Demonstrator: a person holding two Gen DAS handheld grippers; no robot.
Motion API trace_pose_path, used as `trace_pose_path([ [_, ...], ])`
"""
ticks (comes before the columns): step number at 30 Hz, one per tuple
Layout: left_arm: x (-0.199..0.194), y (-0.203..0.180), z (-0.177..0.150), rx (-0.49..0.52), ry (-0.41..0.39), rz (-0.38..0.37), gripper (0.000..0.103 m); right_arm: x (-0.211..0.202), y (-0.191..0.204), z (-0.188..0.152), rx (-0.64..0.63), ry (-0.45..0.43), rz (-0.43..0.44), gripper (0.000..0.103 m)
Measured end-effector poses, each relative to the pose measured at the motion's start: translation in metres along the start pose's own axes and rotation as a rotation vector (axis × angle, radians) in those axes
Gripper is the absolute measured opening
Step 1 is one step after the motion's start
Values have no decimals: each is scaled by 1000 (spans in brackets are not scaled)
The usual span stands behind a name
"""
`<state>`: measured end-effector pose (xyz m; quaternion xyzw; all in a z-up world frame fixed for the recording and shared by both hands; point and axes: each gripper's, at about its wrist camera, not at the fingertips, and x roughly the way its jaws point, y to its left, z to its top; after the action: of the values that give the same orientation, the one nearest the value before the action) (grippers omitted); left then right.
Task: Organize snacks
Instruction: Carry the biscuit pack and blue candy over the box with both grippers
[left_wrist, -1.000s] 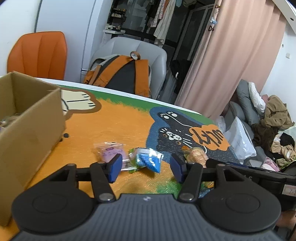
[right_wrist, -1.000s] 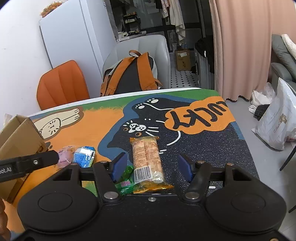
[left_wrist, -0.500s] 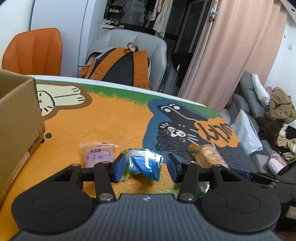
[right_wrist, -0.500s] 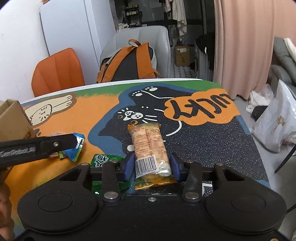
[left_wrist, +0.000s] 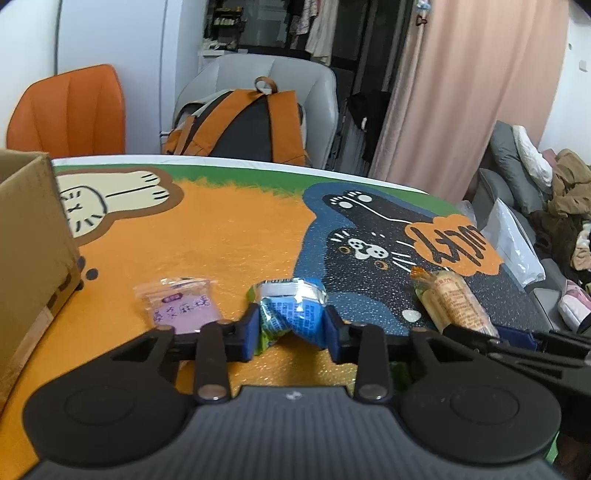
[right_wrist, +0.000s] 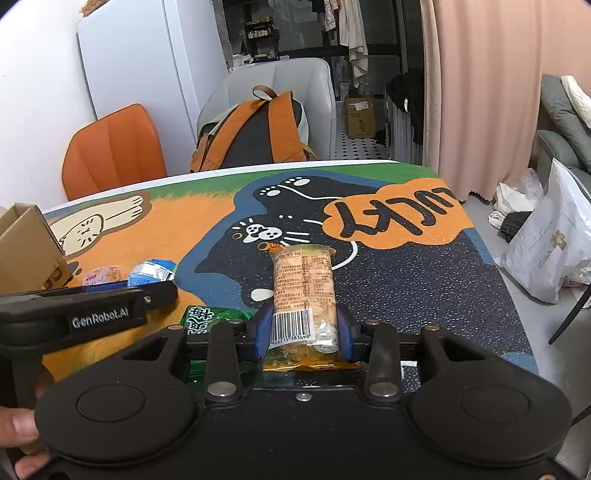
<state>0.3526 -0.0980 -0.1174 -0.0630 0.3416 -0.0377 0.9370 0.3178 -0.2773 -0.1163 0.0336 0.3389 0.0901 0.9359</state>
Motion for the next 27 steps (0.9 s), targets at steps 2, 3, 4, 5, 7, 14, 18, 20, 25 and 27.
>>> trace_pose_path([
  [2,-5,3,0,-12,2,-17,32,0,1,0,5,-2,7,37],
  [3,-10,3,-1,-8,-5,-17,32,-1,2,0,4,-3,7,37],
  [4,-15,3,-1,-6,-13,-17,32,-3,3,0,2,-6,5,37],
  [5,-20,3,-1,-9,-18,-22,31,-5,4,1,0,-11,5,37],
  [7,-31,6,0,-17,-26,-31,31,-12,7,4,1,-26,10,37],
  [14,-65,14,3,-35,-68,-43,31,-35,23,9,-8,-67,17,37],
  [18,-84,19,4,-43,-92,-47,31,-48,36,12,-29,-87,32,37],
  [20,-94,22,5,-44,-104,-48,31,-53,43,12,-38,-93,42,37],
  [25,-115,33,7,-54,-126,-43,31,-62,58,14,-51,-106,54,37],
  [27,-121,39,7,-60,-133,-38,31,-65,63,15,-56,-110,58,37],
])
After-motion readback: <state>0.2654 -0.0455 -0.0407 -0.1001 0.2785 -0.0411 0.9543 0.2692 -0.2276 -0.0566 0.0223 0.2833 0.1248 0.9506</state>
